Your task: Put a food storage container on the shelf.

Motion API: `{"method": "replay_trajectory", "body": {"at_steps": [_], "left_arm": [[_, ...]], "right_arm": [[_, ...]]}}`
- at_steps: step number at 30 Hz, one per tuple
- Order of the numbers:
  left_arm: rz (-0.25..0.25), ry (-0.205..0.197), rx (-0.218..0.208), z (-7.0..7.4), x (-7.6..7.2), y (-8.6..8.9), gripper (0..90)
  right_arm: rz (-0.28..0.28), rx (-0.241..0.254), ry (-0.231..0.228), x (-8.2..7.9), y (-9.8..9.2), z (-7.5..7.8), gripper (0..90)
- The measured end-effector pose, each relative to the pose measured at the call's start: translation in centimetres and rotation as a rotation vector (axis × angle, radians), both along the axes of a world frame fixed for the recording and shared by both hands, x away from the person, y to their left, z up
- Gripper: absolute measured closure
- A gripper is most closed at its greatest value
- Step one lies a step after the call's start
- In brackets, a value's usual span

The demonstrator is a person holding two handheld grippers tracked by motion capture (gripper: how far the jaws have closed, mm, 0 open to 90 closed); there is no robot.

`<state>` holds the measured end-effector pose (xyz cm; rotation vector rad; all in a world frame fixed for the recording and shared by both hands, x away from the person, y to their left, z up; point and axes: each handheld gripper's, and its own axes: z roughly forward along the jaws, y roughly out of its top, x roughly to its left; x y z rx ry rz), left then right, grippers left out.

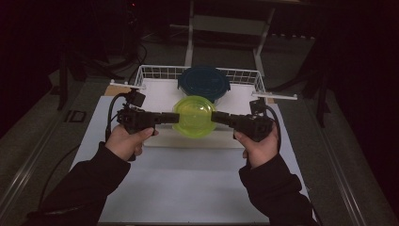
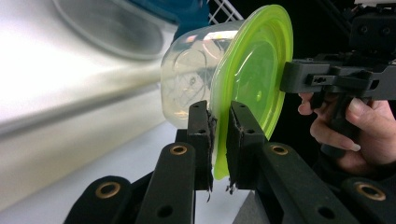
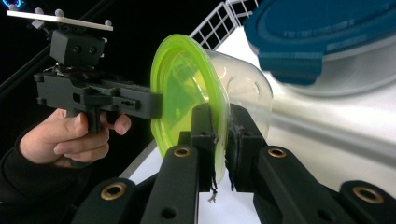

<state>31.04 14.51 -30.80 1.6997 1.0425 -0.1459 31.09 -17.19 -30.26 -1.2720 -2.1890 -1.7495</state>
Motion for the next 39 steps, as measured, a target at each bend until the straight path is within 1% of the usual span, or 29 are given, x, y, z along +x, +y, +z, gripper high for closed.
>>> {"method": "replay_trajectory", "body": {"at_steps": [2,5,8,13,16,21,23,25,26,27,29,32,35,36,39], "left_arm": [[-0.001,-0.012,-0.007,0.7,0.1,0.1,80.2],[0.004,-0.029,-0.006,1.7,0.4,0.1,80.2],[0.011,-0.038,-0.004,2.8,0.8,-0.1,80.2],[0.013,-0.048,-0.011,4.1,1.5,-0.2,80.2],[0.022,-0.049,-0.018,4.7,2.3,-0.4,80.1],[0.042,-0.049,-0.011,5.6,3.8,-0.9,80.2],[0.044,-0.047,-0.002,5.9,4.5,-1.1,80.1],[0.051,-0.041,0.001,6.1,5.1,-1.3,80.1],[0.052,-0.042,0.010,6.1,5.4,-1.4,80.0],[0.059,-0.032,0.003,6.1,5.8,-1.6,80.0],[0.061,-0.026,0.005,5.9,6.4,-1.8,79.9],[0.068,-0.008,-0.010,5.4,7.5,-2.1,79.8],[0.075,0.000,-0.016,5.1,8.1,-2.3,79.7],[0.082,0.010,-0.021,5.0,8.4,-2.4,79.6],[0.086,0.030,-0.032,4.7,8.8,-2.4,79.6]], "right_arm": [[0.001,0.001,-0.010,0.1,0.0,0.7,82.3],[0.000,0.001,-0.028,0.3,0.0,1.8,82.3],[-0.009,0.007,-0.039,0.7,0.0,2.7,82.3],[-0.016,0.015,-0.050,1.4,-0.1,4.1,82.3],[-0.028,0.014,-0.057,1.9,-0.2,4.8,82.2],[-0.054,0.021,-0.050,3.4,-0.5,5.6,82.1],[-0.064,0.024,-0.047,4.0,-0.5,5.9,82.1],[-0.070,0.031,-0.040,4.5,-0.6,5.9,82.1],[-0.075,0.036,-0.032,4.8,-0.7,5.9,82.1],[-0.080,0.035,-0.028,5.0,-0.7,5.9,82.1],[-0.091,0.037,-0.018,5.6,-0.9,5.8,82.1],[-0.111,0.029,-0.005,6.4,-1.1,5.6,82.0],[-0.120,0.023,0.013,7.2,-1.2,5.5,81.9],[-0.121,0.026,0.023,7.5,-1.3,5.4,81.9],[-0.126,0.009,0.030,8.1,-1.2,5.4,81.7]]}}
